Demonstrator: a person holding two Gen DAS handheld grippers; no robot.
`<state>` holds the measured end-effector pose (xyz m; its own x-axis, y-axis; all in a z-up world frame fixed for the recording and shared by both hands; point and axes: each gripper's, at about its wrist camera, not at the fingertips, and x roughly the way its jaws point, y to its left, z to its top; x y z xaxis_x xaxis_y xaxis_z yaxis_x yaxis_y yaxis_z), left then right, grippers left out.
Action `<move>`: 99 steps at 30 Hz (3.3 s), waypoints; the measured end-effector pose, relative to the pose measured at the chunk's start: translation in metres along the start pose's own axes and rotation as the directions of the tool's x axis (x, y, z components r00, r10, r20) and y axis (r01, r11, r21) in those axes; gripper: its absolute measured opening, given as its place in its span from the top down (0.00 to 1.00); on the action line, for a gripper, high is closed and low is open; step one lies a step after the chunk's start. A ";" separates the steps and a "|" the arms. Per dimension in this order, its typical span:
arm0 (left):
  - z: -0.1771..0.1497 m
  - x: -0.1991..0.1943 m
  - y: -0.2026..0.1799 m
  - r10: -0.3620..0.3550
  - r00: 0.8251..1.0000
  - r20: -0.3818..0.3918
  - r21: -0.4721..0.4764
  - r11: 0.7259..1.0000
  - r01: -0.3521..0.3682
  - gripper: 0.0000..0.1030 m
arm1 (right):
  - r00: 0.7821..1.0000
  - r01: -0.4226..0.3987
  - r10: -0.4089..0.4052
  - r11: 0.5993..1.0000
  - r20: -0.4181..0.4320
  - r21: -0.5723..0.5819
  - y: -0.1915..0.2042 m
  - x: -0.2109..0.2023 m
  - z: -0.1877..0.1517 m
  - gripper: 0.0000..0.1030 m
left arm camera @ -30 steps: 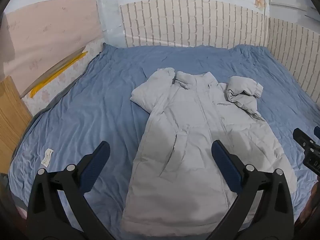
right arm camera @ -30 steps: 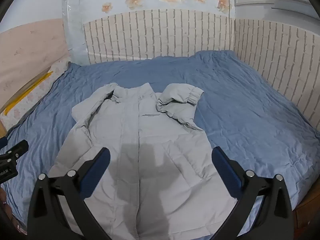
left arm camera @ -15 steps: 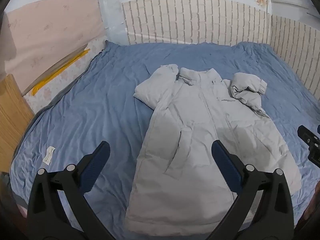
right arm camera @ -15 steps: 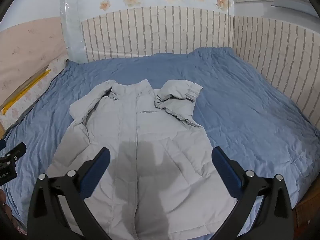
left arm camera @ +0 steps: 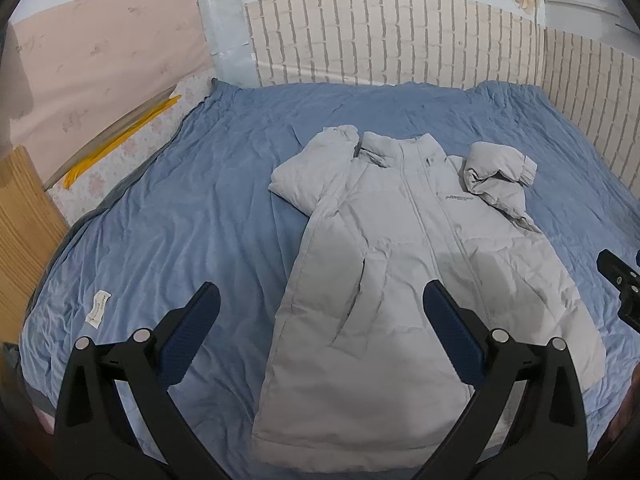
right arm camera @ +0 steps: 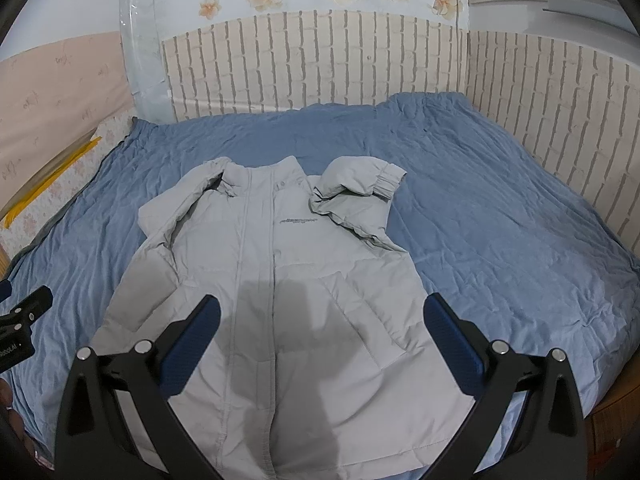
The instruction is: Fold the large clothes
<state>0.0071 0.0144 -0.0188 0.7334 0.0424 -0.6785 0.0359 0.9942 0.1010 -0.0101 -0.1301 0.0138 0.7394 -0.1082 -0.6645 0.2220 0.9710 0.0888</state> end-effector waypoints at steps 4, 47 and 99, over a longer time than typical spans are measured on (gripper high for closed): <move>-0.001 0.000 -0.001 0.002 1.000 -0.001 -0.001 1.000 -0.002 0.03 | 1.000 0.001 -0.001 1.000 0.001 -0.001 0.001 0.001 -0.001 0.02; -0.006 0.002 0.001 0.007 1.000 -0.015 -0.002 1.000 -0.007 0.03 | 1.000 0.000 0.000 1.000 -0.003 -0.004 0.001 0.002 -0.001 0.02; -0.003 0.000 0.005 0.019 0.999 0.028 0.040 0.999 -0.021 0.03 | 0.999 -0.052 0.052 0.996 0.007 0.069 -0.013 -0.001 0.009 0.02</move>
<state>0.0055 0.0193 -0.0203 0.7527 0.0590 -0.6557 0.0478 0.9885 0.1438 -0.0078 -0.1444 0.0204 0.7543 -0.0593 -0.6538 0.2262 0.9584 0.1740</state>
